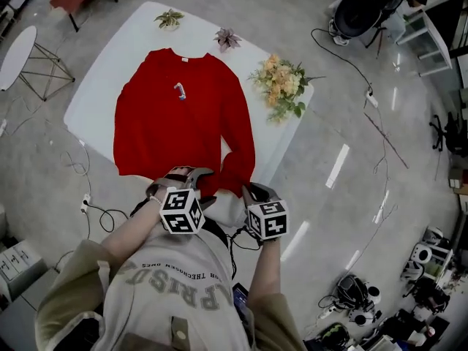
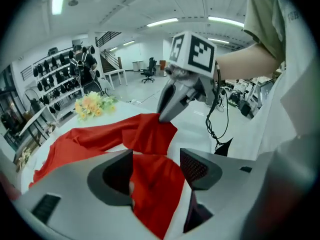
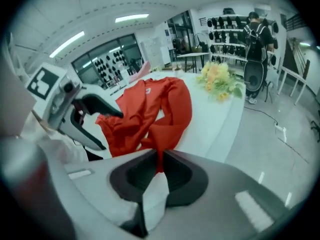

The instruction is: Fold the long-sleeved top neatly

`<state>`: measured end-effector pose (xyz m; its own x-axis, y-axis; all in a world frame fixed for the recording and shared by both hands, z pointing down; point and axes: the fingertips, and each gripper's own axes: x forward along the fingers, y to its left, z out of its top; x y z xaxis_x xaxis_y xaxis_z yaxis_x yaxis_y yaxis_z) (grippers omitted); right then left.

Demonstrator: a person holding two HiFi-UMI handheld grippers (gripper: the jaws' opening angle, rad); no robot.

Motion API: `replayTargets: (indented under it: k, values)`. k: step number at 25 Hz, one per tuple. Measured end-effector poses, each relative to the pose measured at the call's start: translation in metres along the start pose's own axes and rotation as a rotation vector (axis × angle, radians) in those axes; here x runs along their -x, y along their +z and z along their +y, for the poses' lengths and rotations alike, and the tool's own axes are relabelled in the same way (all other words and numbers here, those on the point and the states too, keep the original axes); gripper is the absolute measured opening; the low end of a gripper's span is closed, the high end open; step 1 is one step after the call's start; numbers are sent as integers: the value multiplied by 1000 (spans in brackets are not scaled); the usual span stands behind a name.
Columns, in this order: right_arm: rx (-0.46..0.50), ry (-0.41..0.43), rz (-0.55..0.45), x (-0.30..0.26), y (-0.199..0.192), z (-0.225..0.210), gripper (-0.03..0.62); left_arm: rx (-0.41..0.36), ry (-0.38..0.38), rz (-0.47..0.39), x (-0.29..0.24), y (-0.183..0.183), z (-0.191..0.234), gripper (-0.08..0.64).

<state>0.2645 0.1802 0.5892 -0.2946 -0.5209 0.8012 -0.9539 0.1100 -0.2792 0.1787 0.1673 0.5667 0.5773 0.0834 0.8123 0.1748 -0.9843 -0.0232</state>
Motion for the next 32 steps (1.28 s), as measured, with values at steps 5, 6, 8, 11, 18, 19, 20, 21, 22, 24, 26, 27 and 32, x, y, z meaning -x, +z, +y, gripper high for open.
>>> replayTargets:
  k: [5,6,8,11,18,19,20,21,22,24,26,27,32]
  values:
    - [-38,123,-173,54,61,7,40,-6,51,-65,-16,45,-8,295]
    - [-25,150,-188,59,73,14,40,10,65,-83,-16,53,-8,295]
    - [10,204,-203,64,93,31,40,46,123,-116,-11,61,-2,295]
    - [36,320,-209,61,116,64,40,71,214,-163,7,55,15,265]
    - [148,402,-239,28,170,118,143,445,258,-343,98,-13,76,60]
    - [154,395,-227,22,176,120,180,504,285,-334,112,-36,88,58]
    - [153,383,-212,14,180,119,213,559,312,-318,124,-61,100,58]
    - [147,363,-198,6,184,116,239,610,337,-297,133,-87,111,58]
    - [137,333,-184,-3,187,111,241,657,359,-271,139,-115,120,58]
    - [104,253,-161,-21,190,95,241,749,372,-211,142,-165,130,58]
    - [68,162,-136,-40,192,74,241,838,323,-133,137,-205,127,60]
    - [54,114,-124,-48,193,63,241,869,287,-87,134,-220,122,63]
    - [-2,-32,-117,-83,211,17,241,925,220,1,151,-253,107,273]
